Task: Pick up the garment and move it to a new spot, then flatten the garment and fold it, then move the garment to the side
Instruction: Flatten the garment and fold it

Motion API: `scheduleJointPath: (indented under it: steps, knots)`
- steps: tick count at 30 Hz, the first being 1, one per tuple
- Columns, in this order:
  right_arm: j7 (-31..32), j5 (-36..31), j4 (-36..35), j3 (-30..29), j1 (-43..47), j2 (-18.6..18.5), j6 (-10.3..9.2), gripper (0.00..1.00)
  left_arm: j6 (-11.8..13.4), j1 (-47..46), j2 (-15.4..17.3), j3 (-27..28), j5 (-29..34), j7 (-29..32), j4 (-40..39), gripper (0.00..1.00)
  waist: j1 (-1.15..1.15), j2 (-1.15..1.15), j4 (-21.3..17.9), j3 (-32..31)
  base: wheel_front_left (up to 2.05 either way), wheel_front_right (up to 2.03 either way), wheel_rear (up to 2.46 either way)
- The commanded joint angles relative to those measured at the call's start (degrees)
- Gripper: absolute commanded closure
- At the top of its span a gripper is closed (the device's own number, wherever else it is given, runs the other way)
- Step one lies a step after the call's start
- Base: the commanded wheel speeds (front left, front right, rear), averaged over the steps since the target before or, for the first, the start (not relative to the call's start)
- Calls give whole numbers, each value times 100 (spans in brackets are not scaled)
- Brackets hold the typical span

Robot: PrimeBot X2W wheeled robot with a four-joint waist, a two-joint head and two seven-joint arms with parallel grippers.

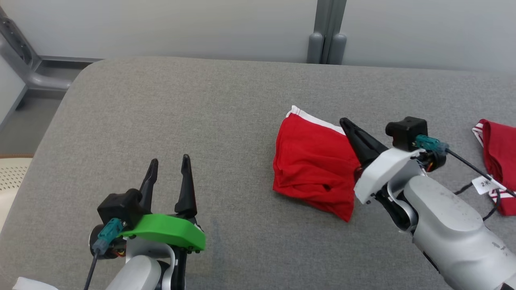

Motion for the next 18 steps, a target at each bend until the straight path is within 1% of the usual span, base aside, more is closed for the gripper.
scheduleJointPath:
  steps: [1, 2, 6, 12, 18]
  knots:
    - [-12, -206, -26, -336, 278, 58, -3, 6, -41, 89, -3, 25, -11, -53, 25, 0, 0, 0, -75, -101, 0, 0, 0]
    - [-13, -316, -32, -616, 398, 99, -3, 0, -66, 90, 0, 23, 17, -65, 46, 0, 0, 0, -95, -134, 0, 0, 0]
    - [-12, -951, -112, -1553, 966, 328, -3, 0, -123, 120, -45, 83, 5, -132, 212, 0, 0, 0, -223, -301, 0, 0, 0]
    - [-13, -1928, -487, -2843, 1818, 748, -3, 0, -223, 217, -75, 216, 18, -194, 505, 0, 0, 0, -424, -477, 0, 0, 0]
    - [-12, -2721, -1072, -3655, 2603, 1200, -3, 0, -327, 400, -138, 284, 137, -239, 785, 0, 0, 0, -542, -630, 0, 0, 0]
